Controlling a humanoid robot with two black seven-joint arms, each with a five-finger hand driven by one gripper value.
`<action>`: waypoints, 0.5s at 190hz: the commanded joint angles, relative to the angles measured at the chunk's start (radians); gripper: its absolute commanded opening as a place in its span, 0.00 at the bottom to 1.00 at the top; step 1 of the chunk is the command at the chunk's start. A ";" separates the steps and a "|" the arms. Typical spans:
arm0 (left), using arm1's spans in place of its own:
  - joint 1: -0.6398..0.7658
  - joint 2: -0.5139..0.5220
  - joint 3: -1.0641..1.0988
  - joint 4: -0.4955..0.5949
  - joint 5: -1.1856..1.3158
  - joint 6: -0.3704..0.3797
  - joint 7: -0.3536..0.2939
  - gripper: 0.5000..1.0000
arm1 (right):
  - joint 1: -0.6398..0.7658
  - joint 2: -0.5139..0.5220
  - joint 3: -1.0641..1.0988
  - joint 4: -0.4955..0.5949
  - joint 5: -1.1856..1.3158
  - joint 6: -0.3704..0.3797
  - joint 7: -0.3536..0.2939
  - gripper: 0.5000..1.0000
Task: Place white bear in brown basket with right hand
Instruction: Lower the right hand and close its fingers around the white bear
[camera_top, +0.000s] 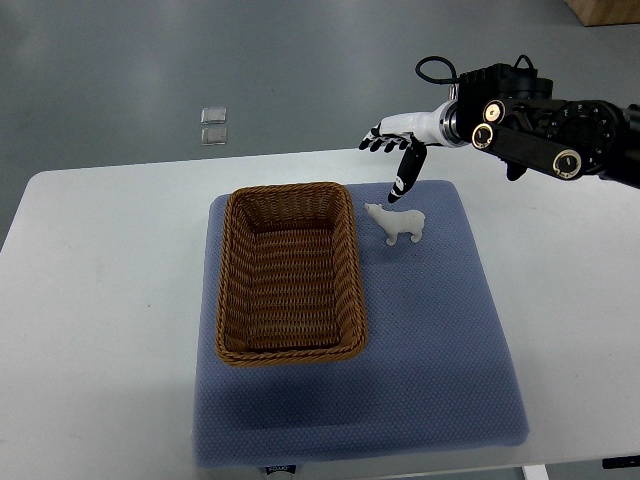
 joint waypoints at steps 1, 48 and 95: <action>0.000 0.000 0.001 0.000 0.000 0.000 0.001 1.00 | -0.015 -0.001 0.001 0.004 0.028 -0.008 -0.010 0.85; 0.000 0.000 0.002 0.000 0.000 0.000 0.001 1.00 | -0.064 0.017 0.001 0.005 0.018 -0.022 -0.010 0.84; 0.000 0.000 0.004 0.000 0.000 0.000 0.001 1.00 | -0.105 0.022 -0.001 0.005 0.010 -0.042 -0.010 0.74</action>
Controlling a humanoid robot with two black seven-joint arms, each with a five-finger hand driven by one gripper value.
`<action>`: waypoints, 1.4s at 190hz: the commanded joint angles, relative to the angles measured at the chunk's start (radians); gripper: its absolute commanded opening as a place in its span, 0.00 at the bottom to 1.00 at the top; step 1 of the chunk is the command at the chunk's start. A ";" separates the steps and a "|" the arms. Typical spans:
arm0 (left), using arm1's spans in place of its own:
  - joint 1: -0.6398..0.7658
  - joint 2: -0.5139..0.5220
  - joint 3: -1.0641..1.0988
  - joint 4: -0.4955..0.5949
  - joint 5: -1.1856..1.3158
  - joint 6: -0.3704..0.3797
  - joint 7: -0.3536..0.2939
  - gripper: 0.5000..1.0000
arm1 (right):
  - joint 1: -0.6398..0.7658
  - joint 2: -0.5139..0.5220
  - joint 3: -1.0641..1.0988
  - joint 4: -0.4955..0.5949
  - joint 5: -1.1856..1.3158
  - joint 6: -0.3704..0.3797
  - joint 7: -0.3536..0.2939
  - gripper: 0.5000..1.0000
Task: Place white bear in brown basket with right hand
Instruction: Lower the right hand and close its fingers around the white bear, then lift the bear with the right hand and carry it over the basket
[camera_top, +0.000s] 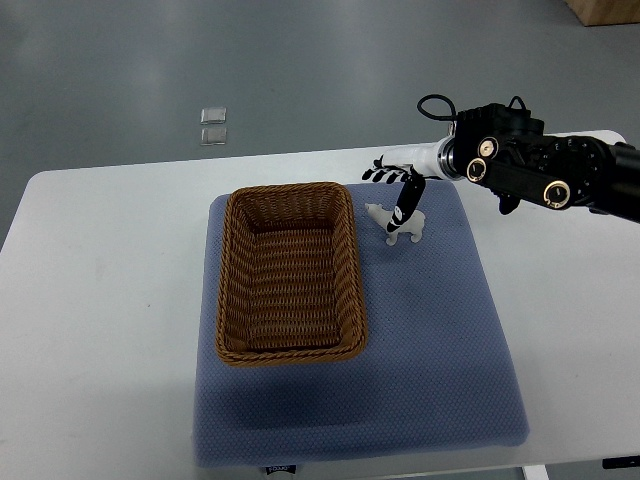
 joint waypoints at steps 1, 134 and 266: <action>0.000 0.000 0.001 0.000 0.000 0.000 0.000 1.00 | -0.016 0.003 -0.001 0.000 -0.003 -0.003 0.000 0.74; 0.000 0.000 0.000 0.000 0.000 0.000 0.000 1.00 | -0.058 0.020 -0.009 -0.011 -0.029 -0.021 0.003 0.45; 0.000 0.000 0.000 0.000 0.000 0.000 0.000 1.00 | 0.110 -0.088 -0.004 0.041 -0.067 0.022 0.002 0.00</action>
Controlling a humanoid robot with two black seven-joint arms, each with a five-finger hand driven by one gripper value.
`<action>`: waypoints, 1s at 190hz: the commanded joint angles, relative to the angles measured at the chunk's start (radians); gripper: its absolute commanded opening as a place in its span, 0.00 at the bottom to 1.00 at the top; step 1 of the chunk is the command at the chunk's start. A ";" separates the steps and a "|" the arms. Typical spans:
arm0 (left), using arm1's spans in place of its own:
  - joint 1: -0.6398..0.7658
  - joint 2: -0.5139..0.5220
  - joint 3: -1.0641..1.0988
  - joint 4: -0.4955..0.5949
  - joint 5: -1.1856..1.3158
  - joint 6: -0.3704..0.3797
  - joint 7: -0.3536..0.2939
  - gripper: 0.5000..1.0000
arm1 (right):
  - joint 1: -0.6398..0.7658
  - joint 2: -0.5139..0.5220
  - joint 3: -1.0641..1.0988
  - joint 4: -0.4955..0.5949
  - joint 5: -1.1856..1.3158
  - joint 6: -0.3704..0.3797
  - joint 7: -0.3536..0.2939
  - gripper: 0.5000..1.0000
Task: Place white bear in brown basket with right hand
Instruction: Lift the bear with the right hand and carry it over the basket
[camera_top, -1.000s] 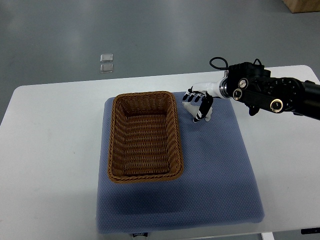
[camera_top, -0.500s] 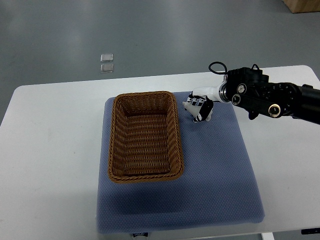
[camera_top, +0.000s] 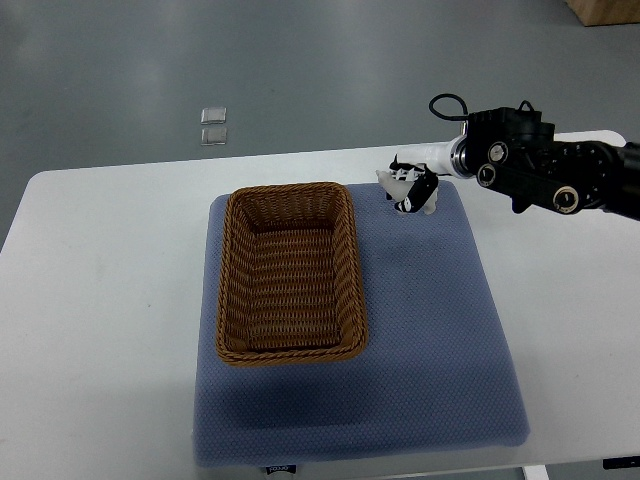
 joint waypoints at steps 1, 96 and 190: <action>0.000 0.000 0.000 0.000 0.000 0.000 0.000 1.00 | 0.082 -0.043 -0.001 0.043 0.004 0.032 -0.001 0.00; 0.000 0.000 -0.002 -0.005 0.001 0.000 0.000 1.00 | 0.404 -0.104 -0.071 0.216 0.033 0.139 -0.003 0.00; 0.000 0.000 0.000 0.000 0.000 0.000 0.000 1.00 | 0.240 0.307 -0.073 0.103 0.064 0.026 0.005 0.00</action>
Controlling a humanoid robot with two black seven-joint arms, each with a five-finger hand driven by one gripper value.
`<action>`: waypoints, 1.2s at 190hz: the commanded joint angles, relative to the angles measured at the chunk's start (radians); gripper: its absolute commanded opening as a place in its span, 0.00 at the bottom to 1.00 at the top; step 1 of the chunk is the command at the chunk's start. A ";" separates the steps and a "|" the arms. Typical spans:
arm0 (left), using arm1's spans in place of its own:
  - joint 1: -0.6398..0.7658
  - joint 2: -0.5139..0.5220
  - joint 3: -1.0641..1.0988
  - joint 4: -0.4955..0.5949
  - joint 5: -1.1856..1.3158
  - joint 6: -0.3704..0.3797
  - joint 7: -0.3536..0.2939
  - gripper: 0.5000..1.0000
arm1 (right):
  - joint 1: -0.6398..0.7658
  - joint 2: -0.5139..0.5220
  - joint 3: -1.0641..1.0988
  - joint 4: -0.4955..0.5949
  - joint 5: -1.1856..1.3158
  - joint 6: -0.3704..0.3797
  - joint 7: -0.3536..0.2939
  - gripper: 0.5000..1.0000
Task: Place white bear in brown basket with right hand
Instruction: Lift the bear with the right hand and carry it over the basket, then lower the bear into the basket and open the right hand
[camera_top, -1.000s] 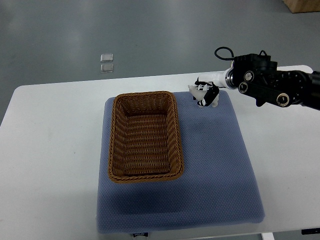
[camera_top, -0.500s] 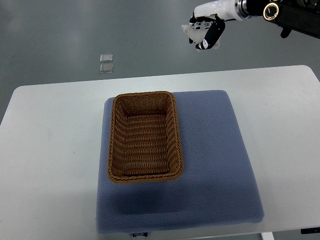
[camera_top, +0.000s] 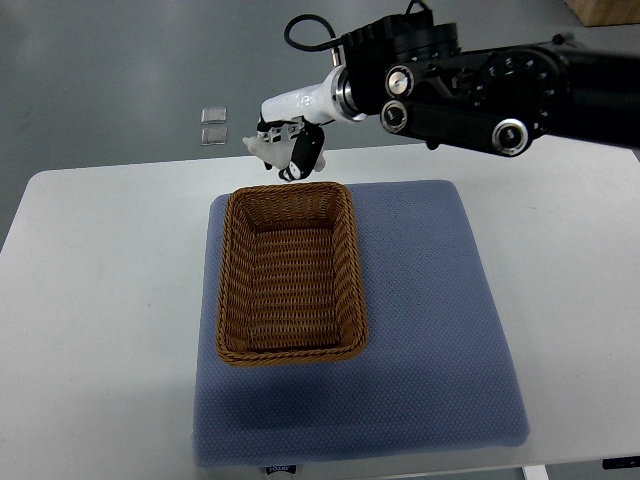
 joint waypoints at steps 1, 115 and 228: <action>0.000 0.000 0.000 0.000 0.000 0.000 0.000 1.00 | -0.063 0.073 0.000 -0.042 -0.003 -0.030 0.000 0.00; 0.000 0.000 0.000 -0.006 0.003 0.000 0.000 1.00 | -0.255 0.073 0.014 -0.134 0.014 -0.168 0.019 0.00; 0.000 0.000 0.000 0.000 0.001 0.000 0.000 1.00 | -0.382 0.073 0.043 -0.120 0.030 -0.229 0.073 0.00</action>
